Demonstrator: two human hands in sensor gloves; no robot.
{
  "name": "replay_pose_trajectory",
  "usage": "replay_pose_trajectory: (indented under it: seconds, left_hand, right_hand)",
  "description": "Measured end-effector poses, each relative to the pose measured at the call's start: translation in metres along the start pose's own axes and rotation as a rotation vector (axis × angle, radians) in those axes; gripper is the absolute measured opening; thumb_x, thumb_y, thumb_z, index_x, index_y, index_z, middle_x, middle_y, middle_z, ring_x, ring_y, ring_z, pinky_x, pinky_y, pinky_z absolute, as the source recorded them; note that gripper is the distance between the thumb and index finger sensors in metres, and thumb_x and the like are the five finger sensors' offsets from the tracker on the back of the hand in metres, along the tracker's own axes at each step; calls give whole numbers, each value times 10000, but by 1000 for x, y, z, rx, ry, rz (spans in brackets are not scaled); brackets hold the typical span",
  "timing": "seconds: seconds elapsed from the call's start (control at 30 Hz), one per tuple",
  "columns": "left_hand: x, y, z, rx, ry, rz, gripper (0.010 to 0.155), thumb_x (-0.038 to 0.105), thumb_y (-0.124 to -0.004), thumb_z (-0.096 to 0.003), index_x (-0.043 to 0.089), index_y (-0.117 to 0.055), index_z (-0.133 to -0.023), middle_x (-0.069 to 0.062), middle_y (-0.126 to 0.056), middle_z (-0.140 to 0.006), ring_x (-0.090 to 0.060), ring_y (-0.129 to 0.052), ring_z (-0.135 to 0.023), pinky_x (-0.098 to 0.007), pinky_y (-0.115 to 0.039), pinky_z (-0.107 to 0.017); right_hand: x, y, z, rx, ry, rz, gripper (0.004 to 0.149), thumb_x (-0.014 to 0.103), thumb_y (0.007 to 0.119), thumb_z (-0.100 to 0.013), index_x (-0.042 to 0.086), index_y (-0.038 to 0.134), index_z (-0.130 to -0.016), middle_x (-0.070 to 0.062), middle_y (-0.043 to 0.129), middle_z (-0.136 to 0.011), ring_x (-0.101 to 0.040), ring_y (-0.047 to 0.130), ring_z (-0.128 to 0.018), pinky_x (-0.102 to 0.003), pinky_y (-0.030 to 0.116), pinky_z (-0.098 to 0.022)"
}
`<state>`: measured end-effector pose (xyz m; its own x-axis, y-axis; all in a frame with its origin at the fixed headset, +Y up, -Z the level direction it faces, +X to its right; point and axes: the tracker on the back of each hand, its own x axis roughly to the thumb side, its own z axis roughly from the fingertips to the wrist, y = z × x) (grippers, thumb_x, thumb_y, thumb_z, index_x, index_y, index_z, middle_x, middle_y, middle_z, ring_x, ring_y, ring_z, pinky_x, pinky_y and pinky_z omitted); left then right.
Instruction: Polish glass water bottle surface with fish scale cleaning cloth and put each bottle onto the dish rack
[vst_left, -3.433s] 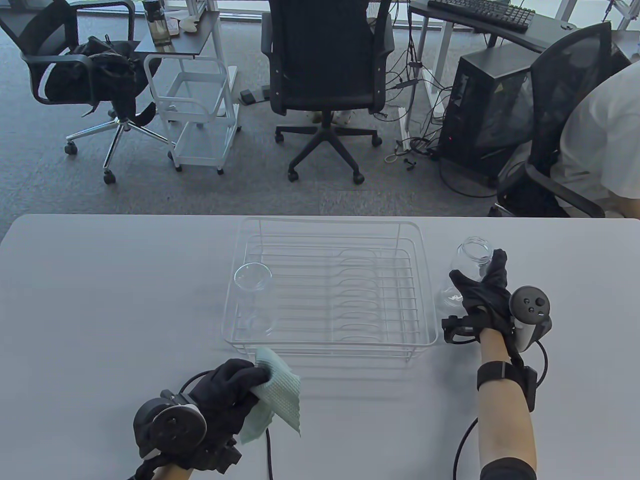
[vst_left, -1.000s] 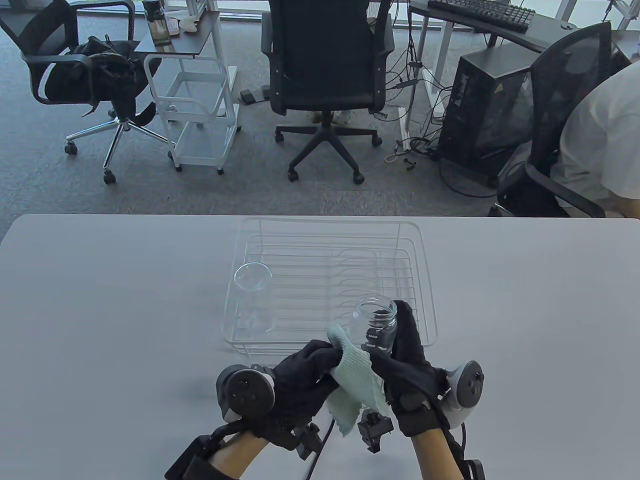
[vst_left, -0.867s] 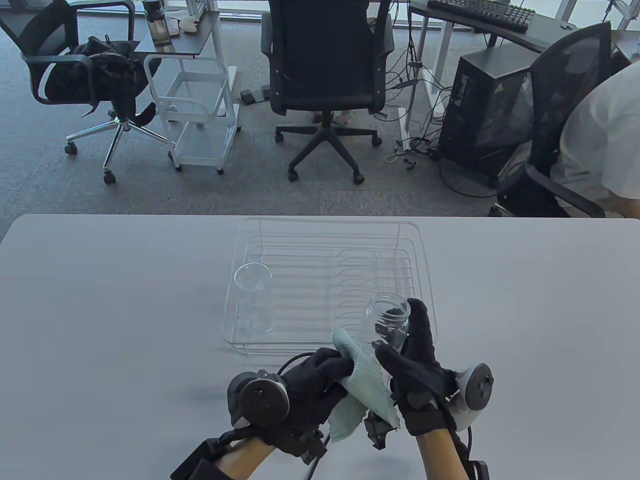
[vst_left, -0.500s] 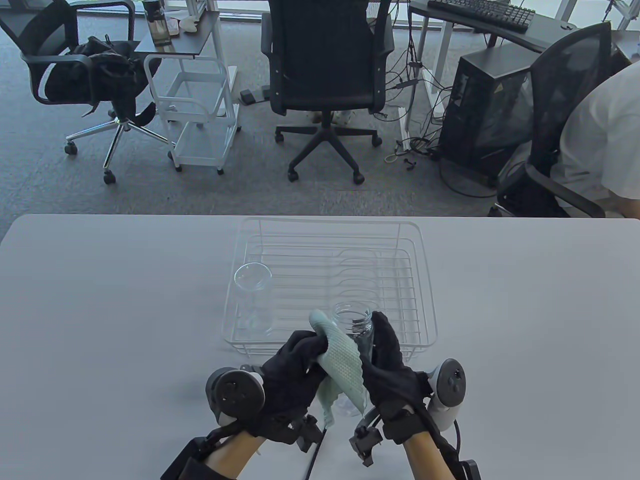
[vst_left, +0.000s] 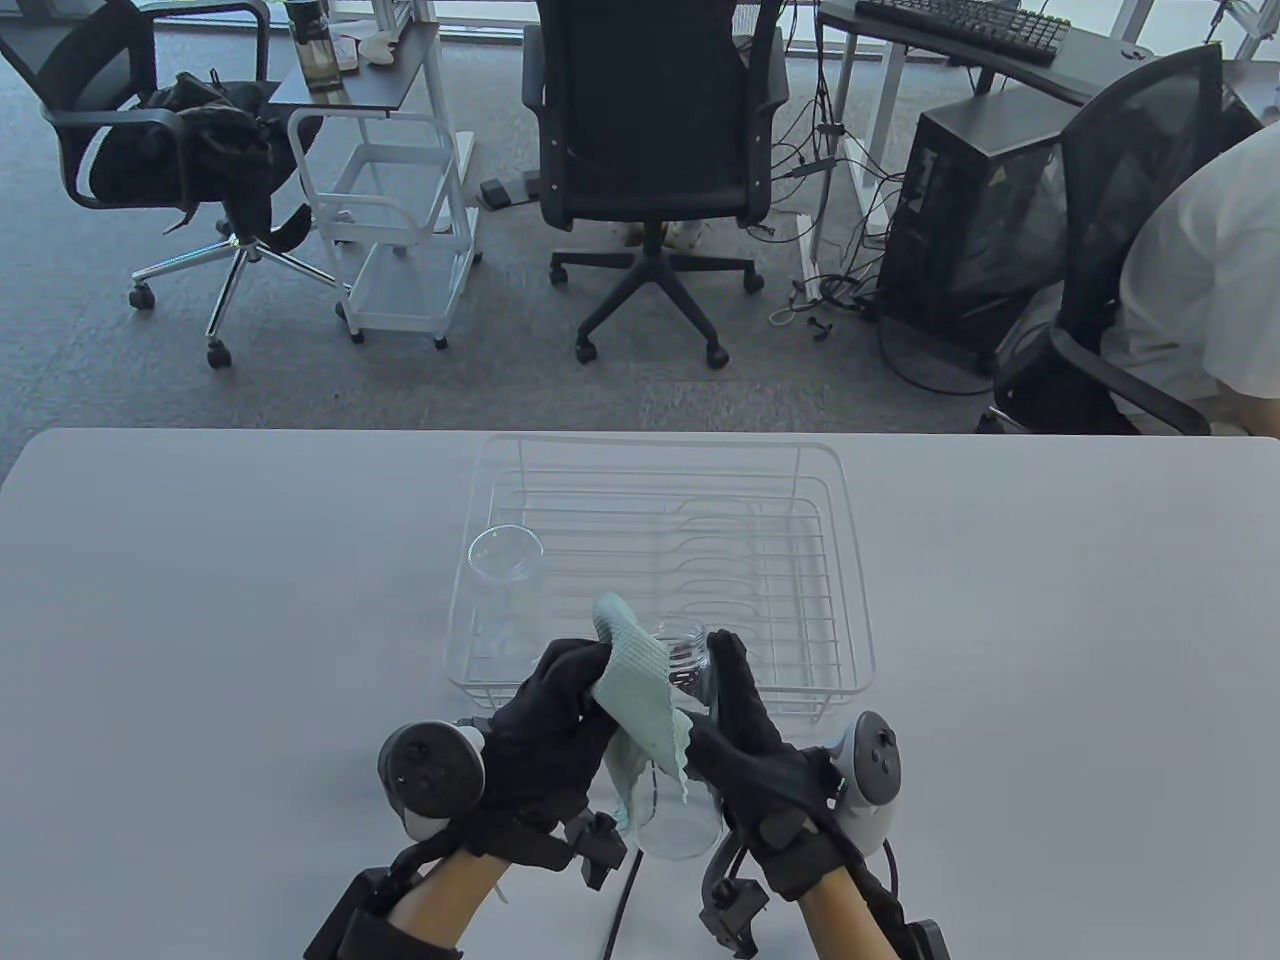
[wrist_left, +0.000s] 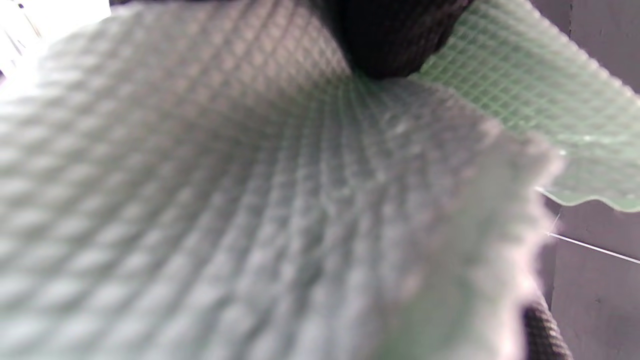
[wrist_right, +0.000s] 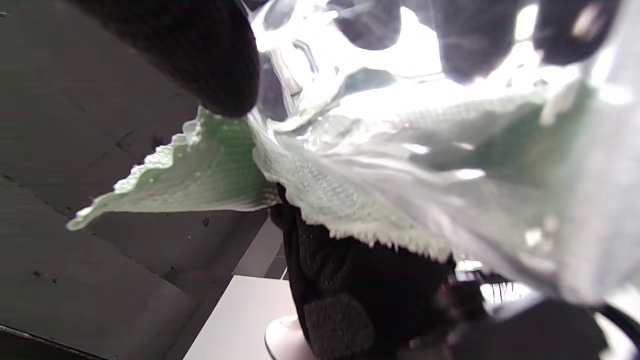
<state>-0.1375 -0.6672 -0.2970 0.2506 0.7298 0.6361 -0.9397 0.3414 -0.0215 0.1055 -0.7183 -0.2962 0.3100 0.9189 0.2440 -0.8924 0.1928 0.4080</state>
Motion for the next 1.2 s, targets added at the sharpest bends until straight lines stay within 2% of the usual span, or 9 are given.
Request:
replay_pose_trajectory:
  seconds: [0.2,0.4,0.57,0.63,0.7,0.77,0.87,0.97,1.2]
  left_hand:
    - [10,-20,6,-104,-83,-83,414,359,-779,-570,320,-673,-968,-58,-797,-923,-261,-958,-633,-456,-826,-501]
    - [20,-45,16,-201,-169,-177,414,356,-778,-573,312,-668,-969,-68,-801,-918,-266,-959,-636,-460,-827,-501]
    - [22,-44,14,-180,-178,-154,410,358,-784,-567,309,-669,-958,-79,-794,-911,-272,-955,-642,-469,-821,-506]
    - [18,-37,13,-141,-152,-136,409,356,-780,-569,305,-661,-957,-85,-784,-910,-275,-949,-645,-472,-816,-509]
    - [13,-29,10,-113,-110,-111,406,353,-781,-571,300,-655,-954,-112,-779,-914,-281,-945,-651,-477,-812,-512]
    - [9,-19,6,-77,-68,-78,409,348,-782,-573,290,-661,-959,-112,-781,-912,-290,-941,-650,-485,-807,-512]
    - [7,-6,2,-36,-51,-79,415,358,-782,-574,291,-663,-965,-120,-781,-907,-286,-939,-645,-484,-805,-513]
    - [5,4,-2,-2,-34,-48,415,365,-776,-578,296,-663,-971,-104,-782,-914,-283,-934,-643,-483,-799,-517]
    - [10,2,-1,-6,-48,-25,415,374,-750,-588,312,-644,-985,-83,-752,-948,-278,-919,-668,-478,-791,-531]
  right_hand:
    - [18,-10,1,-176,-121,74,952,493,860,-495,192,211,-1122,-75,360,-1144,-527,647,-843,-684,643,-543]
    - [38,-24,6,-308,-174,146,958,540,858,-484,160,257,-1126,-93,346,-1126,-488,634,-815,-631,633,-554]
    - [41,-20,5,-208,-133,178,912,559,787,-523,187,227,-1139,-186,331,-1134,-487,554,-860,-609,554,-593]
    - [35,-17,6,-147,-96,196,825,593,675,-567,235,208,-1146,-214,412,-1143,-513,554,-899,-620,553,-597]
    - [30,-11,5,-71,-49,98,785,588,647,-579,277,200,-1145,-239,353,-1161,-616,507,-939,-721,512,-585]
    - [25,-6,4,-15,6,47,760,531,651,-594,285,180,-1138,-260,274,-1158,-657,460,-943,-785,461,-568]
    - [15,-2,3,33,43,92,753,445,672,-599,288,164,-1132,-254,294,-1154,-630,524,-930,-761,541,-553]
    - [6,2,1,96,53,-37,746,370,687,-593,330,169,-1128,-253,247,-1156,-606,503,-929,-755,565,-544]
    - [5,0,1,14,-44,-94,801,379,798,-528,319,279,-1135,-173,318,-1160,-562,552,-875,-715,617,-534]
